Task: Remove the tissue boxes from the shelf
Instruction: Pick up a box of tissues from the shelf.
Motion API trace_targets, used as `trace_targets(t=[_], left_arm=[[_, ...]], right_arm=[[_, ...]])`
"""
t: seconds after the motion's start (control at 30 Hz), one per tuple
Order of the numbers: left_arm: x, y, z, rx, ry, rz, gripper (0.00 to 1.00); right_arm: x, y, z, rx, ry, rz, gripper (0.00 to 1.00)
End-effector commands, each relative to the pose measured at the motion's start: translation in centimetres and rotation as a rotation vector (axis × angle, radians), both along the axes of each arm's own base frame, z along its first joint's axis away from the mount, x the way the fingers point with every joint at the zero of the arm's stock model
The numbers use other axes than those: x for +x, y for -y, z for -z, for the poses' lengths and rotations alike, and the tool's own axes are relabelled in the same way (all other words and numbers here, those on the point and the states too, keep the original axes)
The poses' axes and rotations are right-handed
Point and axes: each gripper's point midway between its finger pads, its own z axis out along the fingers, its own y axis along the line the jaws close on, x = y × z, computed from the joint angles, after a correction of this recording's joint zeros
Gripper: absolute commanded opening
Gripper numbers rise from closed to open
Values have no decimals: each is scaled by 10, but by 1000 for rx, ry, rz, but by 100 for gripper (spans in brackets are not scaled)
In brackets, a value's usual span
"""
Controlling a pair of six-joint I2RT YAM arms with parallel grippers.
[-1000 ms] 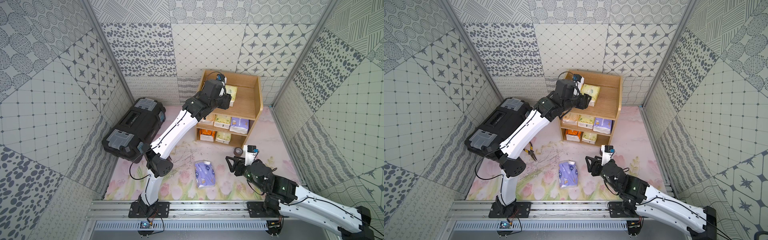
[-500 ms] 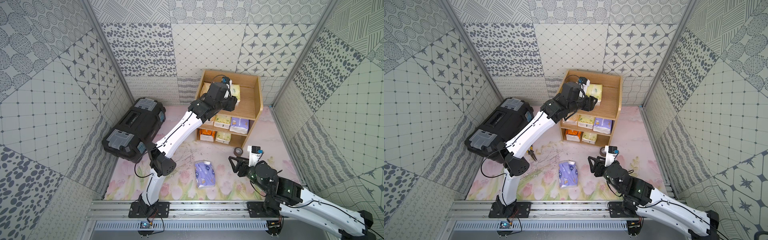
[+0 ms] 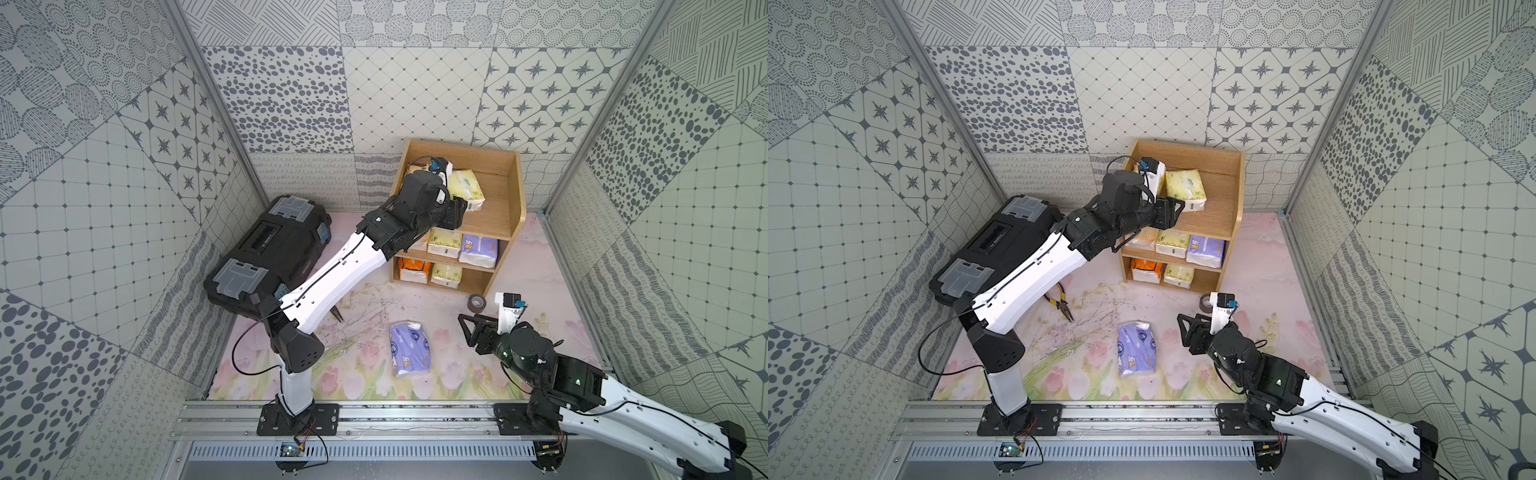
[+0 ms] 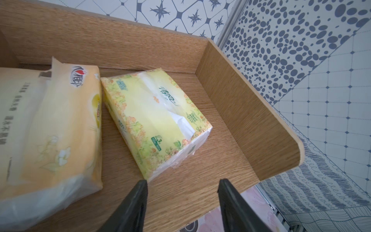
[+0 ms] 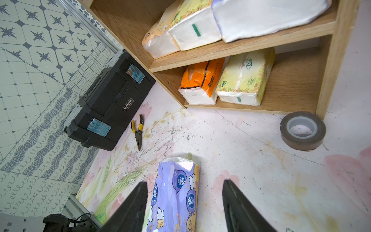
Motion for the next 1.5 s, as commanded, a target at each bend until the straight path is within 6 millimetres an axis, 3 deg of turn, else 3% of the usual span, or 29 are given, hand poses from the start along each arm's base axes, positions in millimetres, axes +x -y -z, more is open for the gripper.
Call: trace_targets(t=[0.0, 0.3, 0.83, 1.13, 1.33, 1.47], left_arm=[[18, -13, -1, -54, 1, -103, 58], [38, -9, 17, -68, -31, -149, 51], [57, 5, 11, -229, -44, -149, 51], [71, 5, 14, -281, -56, -179, 26], [73, 7, 13, -295, -53, -169, 0], [67, 7, 0, -299, -9, -137, 0]], right_arm=[[1, 1, -5, 33, 9, 9, 63], [0, 1, -6, 36, 5, 6, 63], [1, 2, -5, 25, 9, 10, 63], [0, 1, -4, 26, 2, 3, 63], [-1, 0, -8, 30, 4, -1, 63], [-1, 0, -14, 36, 10, -7, 63]])
